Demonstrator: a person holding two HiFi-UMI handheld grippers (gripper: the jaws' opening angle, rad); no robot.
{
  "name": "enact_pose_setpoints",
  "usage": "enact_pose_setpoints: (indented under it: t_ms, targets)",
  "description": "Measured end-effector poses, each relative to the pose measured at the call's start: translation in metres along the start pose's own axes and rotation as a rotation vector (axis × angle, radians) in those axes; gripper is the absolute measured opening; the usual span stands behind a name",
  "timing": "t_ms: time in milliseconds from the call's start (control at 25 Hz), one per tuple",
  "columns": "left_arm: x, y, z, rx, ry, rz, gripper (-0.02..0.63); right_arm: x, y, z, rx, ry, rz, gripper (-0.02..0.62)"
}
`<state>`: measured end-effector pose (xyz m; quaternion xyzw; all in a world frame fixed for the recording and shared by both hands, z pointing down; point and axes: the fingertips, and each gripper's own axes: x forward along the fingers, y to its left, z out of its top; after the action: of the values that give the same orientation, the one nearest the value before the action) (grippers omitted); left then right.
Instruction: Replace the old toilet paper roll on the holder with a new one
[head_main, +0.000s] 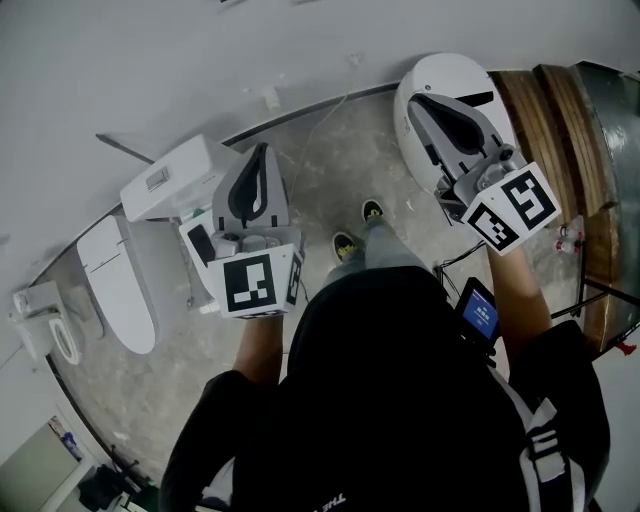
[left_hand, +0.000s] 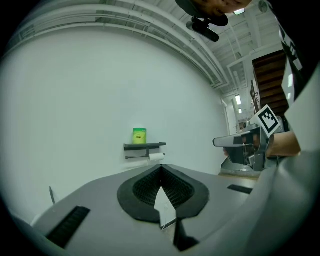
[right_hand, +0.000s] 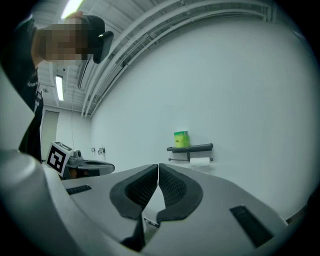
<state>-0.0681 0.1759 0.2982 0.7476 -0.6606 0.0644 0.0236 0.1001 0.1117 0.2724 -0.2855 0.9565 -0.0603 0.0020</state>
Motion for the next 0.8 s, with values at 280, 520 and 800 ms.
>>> enact_pose_setpoints:
  t_ms: [280,520,800]
  targets:
    - [0.007,-0.002,0.002,0.025,-0.021,0.024,0.021,0.005,-0.007,-0.002,0.027,-0.035,0.047,0.02]
    - [0.073,0.009,0.017,0.036,-0.015,0.043,0.021,0.05,-0.062,-0.003,-0.009,0.0,0.078,0.02]
    - [0.163,0.012,0.033,0.053,0.005,0.047,0.021,0.094,-0.137,-0.006,-0.061,0.036,0.069,0.02]
